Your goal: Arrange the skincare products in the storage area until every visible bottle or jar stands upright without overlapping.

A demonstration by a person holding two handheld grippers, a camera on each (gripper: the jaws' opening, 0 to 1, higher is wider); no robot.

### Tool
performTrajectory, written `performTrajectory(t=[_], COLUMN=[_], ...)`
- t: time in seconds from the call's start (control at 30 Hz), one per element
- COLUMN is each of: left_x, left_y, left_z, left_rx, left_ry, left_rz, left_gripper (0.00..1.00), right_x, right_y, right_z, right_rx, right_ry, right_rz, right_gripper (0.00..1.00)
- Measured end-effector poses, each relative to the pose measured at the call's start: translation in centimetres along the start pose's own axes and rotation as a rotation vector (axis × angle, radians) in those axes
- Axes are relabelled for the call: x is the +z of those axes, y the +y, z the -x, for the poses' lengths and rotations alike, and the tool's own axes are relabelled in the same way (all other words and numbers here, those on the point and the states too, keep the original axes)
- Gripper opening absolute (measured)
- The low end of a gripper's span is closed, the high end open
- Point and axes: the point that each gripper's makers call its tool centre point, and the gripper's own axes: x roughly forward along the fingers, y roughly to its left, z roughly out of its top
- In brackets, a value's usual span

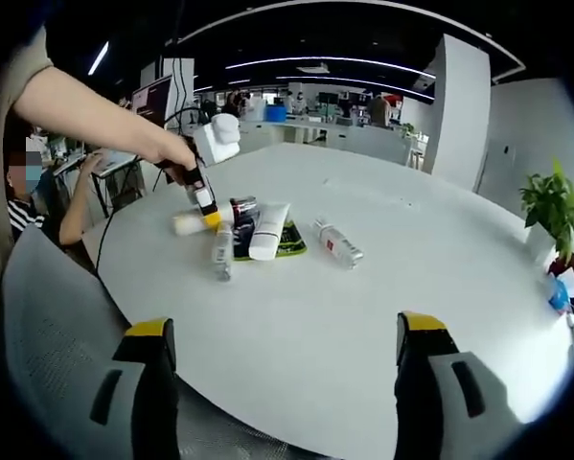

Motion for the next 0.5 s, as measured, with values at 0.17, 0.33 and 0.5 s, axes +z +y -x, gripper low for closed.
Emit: performTrajectory(t=[0.17,0.33,0.5], left_x=[-0.1,-0.6,-0.7], left_y=[-0.1,0.2,0.0], left_z=[0.2,0.9,1.8], left_rx=[-0.008,-0.006,-0.013], left_ry=[-0.026,-0.04,-0.07], left_rz=[-0.004,0.01,0.03], left_gripper=[0.25,0.25,0.25], right_x=[0.1,0.2,0.2], right_y=[0.0,0.0,0.3], right_z=[0.1,0.1,0.1], right_rx=[0.0,0.003,0.013], right_ry=[-0.007,-0.012,-0.014], right_rz=[0.0,-0.005,0.003], right_gripper=[0.95,0.95,0.94])
